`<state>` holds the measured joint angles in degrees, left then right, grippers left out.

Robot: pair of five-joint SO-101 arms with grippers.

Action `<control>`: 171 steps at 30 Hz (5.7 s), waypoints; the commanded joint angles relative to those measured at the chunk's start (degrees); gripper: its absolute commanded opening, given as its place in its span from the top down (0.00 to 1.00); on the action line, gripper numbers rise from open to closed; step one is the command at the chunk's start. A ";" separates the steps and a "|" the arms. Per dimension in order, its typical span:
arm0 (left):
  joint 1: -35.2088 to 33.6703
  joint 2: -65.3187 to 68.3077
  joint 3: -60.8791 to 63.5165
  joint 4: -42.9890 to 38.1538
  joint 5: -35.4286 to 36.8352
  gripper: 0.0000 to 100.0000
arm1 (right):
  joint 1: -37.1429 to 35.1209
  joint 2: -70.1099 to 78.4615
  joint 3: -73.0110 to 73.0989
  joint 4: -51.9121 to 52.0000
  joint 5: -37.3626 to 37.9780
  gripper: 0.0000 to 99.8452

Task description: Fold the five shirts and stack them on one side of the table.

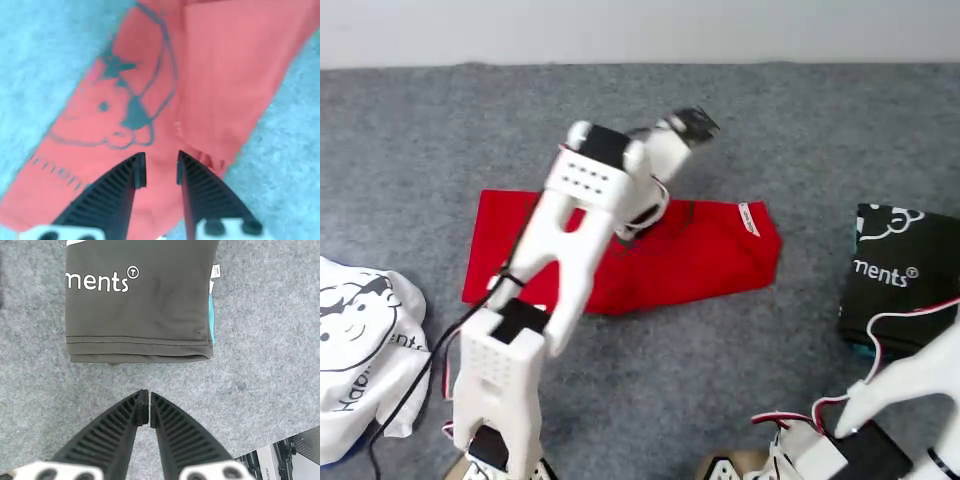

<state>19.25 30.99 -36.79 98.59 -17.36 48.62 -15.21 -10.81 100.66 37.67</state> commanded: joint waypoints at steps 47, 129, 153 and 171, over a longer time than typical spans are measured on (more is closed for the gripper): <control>-34.11 17.93 8.48 -4.48 -5.01 0.98 | 0.66 -4.70 -0.26 2.24 0.53 0.98; 6.07 10.29 -27.38 2.02 13.01 0.98 | 0.66 -4.09 -0.26 2.15 0.53 0.98; 28.13 -0.79 -2.42 2.02 11.16 0.99 | 0.75 -4.62 -0.26 2.15 0.53 0.98; 5.98 2.90 4.62 1.67 10.81 0.99 | 0.48 -4.44 -0.18 2.15 0.53 0.98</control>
<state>26.73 32.13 -32.31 99.03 -5.85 48.79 -17.93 -10.81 100.66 37.67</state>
